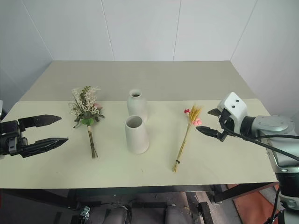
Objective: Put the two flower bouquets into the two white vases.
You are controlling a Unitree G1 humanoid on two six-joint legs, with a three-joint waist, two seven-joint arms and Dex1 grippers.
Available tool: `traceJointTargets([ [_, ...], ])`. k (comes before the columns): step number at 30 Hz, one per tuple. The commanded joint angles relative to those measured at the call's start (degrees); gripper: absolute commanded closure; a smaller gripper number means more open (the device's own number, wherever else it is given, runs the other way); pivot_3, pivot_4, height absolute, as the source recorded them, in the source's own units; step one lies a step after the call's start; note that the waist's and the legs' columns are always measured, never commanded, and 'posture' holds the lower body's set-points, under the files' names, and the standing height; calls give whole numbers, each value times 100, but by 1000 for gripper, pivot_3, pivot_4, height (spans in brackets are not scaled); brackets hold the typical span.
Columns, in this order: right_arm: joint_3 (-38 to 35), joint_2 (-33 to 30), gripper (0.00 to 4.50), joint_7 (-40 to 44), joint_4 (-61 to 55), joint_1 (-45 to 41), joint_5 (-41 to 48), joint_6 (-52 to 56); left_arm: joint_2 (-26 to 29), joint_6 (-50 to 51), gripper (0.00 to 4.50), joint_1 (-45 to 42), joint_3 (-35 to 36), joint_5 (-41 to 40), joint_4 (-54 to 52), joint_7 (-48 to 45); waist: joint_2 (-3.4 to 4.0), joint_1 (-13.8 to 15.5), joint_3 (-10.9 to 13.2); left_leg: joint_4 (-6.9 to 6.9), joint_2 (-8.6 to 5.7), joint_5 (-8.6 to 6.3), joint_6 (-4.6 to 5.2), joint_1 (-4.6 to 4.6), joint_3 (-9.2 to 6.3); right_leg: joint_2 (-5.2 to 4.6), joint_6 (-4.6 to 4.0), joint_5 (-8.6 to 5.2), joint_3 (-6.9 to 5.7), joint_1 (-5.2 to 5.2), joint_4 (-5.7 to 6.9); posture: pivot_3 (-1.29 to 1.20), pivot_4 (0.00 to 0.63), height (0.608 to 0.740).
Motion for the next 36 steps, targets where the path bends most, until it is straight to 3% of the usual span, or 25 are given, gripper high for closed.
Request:
traceJointTargets([
  [1,-140,-97,0,1,-82,-66,-59,-146,-12,-16,32,-18,172,-57,-80,-27,0,0,0,0,0,0,0,0,0,0,0,0,0,0,0,0,150,740],
  [5,-99,-76,0,27,-82,-100,-96,-124,-30,-13,32,19,220,-63,-104,-29,0,-2,0,0,0,0,0,1,1,0,0,0,1,0,1,0,150,740],
  [11,446,94,0,-620,91,-1392,312,3337,-77,16,32,41,246,-114,-198,31,-1,-41,1,1,4,0,0,8,8,6,-3,6,17,-5,7,0,150,740],
  [17,1059,1054,0,-1450,1399,-3058,180,5736,-139,78,32,62,310,-231,-342,161,-3,-36,1,-2,32,-1,-1,14,16,40,-15,9,28,-7,2,0,150,740],
  [23,1914,1822,0,-1833,2783,-4092,326,5996,-151,144,32,41,349,-284,-422,279,-1,-40,2,-4,53,-1,-1,6,18,71,-24,16,42,-21,4,0,150,740],
  [29,2464,2453,0,-2373,3927,-4560,43,5996,-204,182,32,107,439,-407,-602,405,-1,-50,2,-4,57,-1,-1,-6,19,77,-28,22,42,-34,9,0,150,740],
  [32,2567,2668,567,-2528,4280,-4678,-35,5996,-208,228,0,159,548,-456,-658,430,-1,-46,2,-4,57,-1,-1,-6,19,78,-43,32,43,-35,10,0,150,740],
  [36,2618,2791,1890,-2548,4291,-4701,-28,5996,-235,253,0,221,601,-479,-725,474,-1,-52,2,-4,58,-1,-1,-7,19,80,-43,33,43,-38,12,0,150,740],
])
